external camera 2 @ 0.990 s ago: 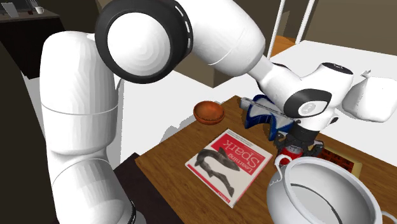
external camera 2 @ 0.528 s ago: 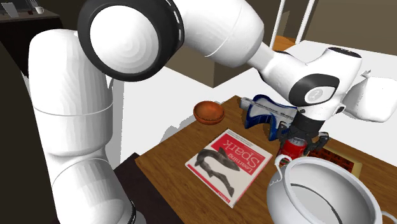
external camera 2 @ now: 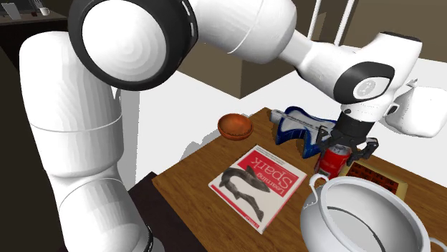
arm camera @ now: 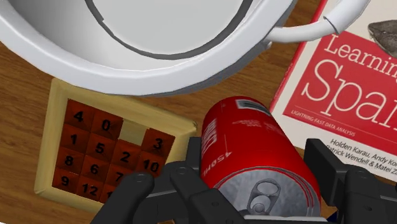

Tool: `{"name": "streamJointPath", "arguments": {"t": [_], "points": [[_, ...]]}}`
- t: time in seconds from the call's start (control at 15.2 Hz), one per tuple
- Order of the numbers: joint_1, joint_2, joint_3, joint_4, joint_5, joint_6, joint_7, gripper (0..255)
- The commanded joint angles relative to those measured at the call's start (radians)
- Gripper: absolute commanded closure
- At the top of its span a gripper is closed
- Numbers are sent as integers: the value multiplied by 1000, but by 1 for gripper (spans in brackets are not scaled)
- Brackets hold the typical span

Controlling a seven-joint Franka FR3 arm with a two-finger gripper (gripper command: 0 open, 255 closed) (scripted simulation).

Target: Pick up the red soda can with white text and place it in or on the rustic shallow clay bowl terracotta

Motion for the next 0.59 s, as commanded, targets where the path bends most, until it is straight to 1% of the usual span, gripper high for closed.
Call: {"name": "streamJointPath", "arguments": {"t": [0.0,0.53], "points": [[1,-11,-2,16,-6,-25,4,255],[3,-37,-7,91,-23,-124,15,255]]}}
